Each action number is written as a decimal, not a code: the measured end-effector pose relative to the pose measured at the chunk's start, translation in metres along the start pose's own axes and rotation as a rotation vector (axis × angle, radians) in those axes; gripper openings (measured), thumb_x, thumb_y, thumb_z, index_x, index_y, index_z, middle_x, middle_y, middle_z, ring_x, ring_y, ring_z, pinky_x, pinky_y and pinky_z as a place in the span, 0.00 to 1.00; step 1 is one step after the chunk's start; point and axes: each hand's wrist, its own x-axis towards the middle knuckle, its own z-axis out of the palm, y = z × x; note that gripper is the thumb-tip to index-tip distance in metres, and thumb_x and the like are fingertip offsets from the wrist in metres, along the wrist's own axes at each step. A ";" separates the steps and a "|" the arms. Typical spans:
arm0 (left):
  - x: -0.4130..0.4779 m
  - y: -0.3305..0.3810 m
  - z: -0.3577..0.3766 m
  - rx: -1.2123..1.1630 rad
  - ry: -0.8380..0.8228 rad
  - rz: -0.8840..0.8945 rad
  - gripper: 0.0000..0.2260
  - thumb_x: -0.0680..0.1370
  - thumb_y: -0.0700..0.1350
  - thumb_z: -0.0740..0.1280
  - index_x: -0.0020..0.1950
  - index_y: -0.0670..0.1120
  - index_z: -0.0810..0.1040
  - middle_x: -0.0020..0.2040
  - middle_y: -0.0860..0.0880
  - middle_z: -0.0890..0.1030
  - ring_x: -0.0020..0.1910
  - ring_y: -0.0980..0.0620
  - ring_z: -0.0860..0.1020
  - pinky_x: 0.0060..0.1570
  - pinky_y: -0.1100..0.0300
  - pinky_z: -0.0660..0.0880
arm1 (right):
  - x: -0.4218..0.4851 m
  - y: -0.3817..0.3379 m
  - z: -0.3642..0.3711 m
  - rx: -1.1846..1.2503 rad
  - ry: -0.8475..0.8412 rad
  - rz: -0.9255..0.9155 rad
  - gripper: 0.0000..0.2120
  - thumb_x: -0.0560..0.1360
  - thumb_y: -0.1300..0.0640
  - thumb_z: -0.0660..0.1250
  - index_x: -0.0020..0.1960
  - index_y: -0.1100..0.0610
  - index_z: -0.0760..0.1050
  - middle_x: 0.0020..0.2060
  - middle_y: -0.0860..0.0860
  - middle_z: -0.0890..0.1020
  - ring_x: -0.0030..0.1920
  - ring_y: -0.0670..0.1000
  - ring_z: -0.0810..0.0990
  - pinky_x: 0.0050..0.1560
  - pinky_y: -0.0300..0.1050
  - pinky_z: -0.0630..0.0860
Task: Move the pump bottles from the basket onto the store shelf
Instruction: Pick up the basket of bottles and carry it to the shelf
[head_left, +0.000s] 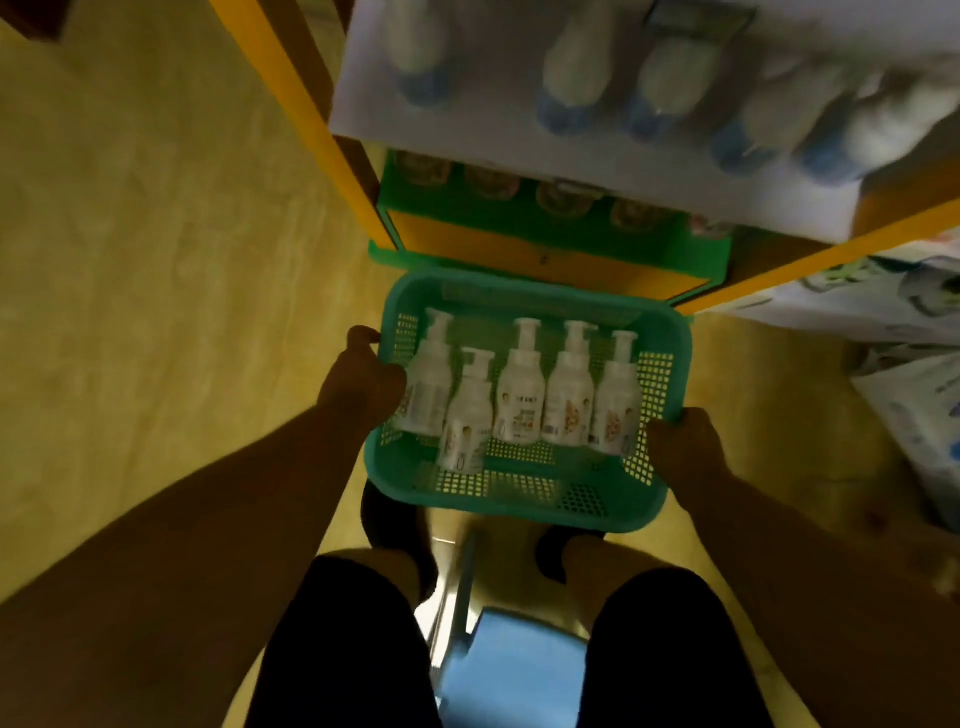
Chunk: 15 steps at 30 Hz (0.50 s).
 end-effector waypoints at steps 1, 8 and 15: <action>0.016 -0.008 0.014 -0.015 -0.010 -0.011 0.23 0.76 0.46 0.65 0.69 0.49 0.61 0.45 0.42 0.81 0.34 0.47 0.78 0.28 0.58 0.69 | 0.015 0.004 0.015 -0.003 -0.004 0.012 0.14 0.75 0.58 0.64 0.57 0.65 0.76 0.50 0.62 0.82 0.42 0.59 0.81 0.29 0.40 0.70; 0.117 -0.037 0.100 -0.077 -0.013 -0.136 0.25 0.75 0.47 0.64 0.72 0.52 0.63 0.49 0.45 0.81 0.38 0.47 0.81 0.29 0.57 0.75 | 0.135 0.013 0.101 0.014 -0.010 0.084 0.16 0.78 0.59 0.63 0.63 0.66 0.74 0.48 0.60 0.80 0.35 0.54 0.77 0.26 0.37 0.68; 0.205 -0.045 0.176 -0.220 0.065 -0.240 0.27 0.77 0.44 0.64 0.75 0.58 0.63 0.53 0.47 0.78 0.40 0.48 0.81 0.26 0.59 0.77 | 0.240 0.005 0.167 0.029 -0.035 0.232 0.16 0.83 0.59 0.60 0.68 0.66 0.71 0.61 0.63 0.77 0.60 0.63 0.78 0.48 0.46 0.72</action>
